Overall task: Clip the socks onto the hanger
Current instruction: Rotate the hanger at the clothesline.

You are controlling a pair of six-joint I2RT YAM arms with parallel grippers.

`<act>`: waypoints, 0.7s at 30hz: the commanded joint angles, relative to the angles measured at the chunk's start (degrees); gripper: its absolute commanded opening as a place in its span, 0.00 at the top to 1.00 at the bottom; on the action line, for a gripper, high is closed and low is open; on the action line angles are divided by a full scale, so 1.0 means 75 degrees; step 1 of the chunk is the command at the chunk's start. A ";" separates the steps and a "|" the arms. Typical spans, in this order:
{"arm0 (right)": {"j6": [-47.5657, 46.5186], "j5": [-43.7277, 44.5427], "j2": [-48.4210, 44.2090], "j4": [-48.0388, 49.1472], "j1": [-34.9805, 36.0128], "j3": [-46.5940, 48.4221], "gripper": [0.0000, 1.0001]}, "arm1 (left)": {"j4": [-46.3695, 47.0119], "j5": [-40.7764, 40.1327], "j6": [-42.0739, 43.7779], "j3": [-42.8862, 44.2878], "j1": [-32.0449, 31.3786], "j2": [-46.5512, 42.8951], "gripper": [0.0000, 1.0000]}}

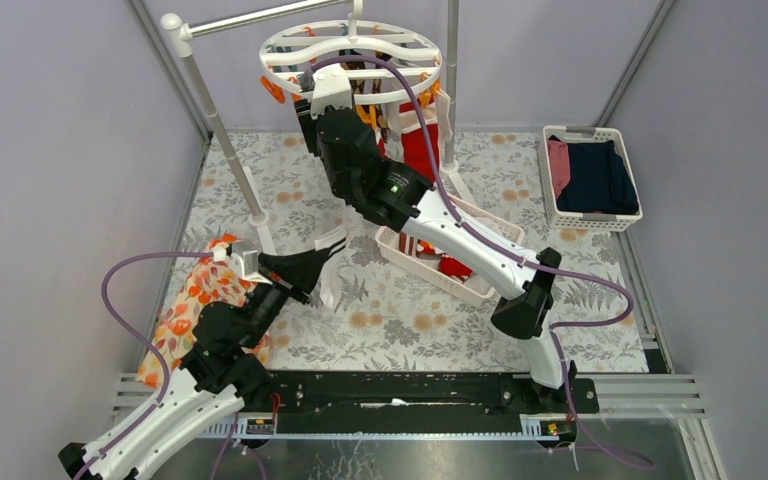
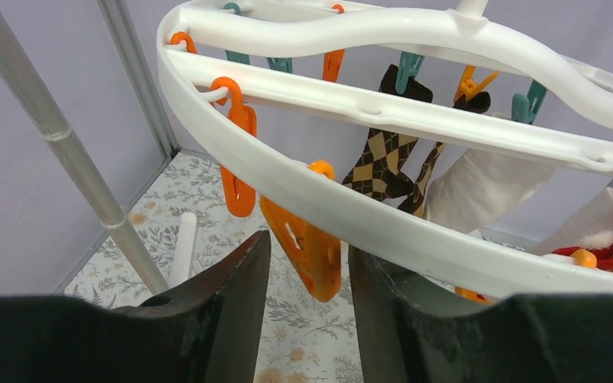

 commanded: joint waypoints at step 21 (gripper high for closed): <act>0.1210 -0.0508 -0.0340 0.1106 -0.0351 -0.0644 0.44 | 0.0125 0.0123 0.0077 -0.0078 0.0064 0.0023 1.00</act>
